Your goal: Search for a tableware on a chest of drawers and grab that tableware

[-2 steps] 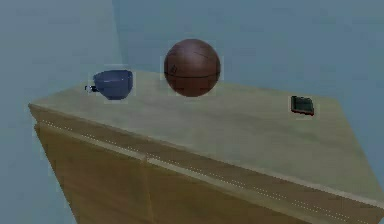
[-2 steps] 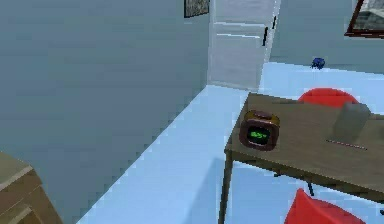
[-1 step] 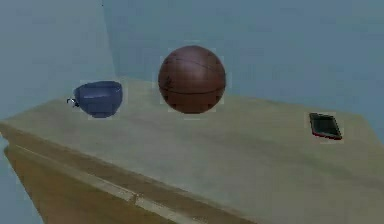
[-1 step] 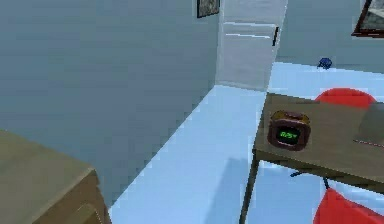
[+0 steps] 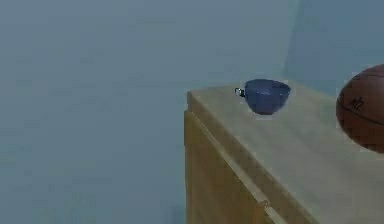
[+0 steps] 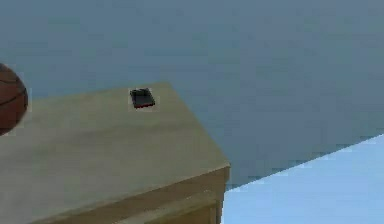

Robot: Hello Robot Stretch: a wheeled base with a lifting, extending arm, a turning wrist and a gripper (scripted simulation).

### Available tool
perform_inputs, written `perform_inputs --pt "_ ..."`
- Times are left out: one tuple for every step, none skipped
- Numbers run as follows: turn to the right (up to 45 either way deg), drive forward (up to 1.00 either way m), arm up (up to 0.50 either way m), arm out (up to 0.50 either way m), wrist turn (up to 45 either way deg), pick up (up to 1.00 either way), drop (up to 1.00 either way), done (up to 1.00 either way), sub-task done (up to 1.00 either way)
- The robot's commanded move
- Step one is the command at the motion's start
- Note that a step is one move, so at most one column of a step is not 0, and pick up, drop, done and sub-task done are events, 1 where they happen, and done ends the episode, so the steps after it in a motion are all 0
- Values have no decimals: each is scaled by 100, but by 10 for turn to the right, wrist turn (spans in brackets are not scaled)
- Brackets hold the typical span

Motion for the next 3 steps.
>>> perform_inputs --pt "-450 0 0 0 0 0 0 0 0" --pt "-210 0 0 0 0 0 0 0 0" --pt "0 0 50 0 0 0 0 0 0"
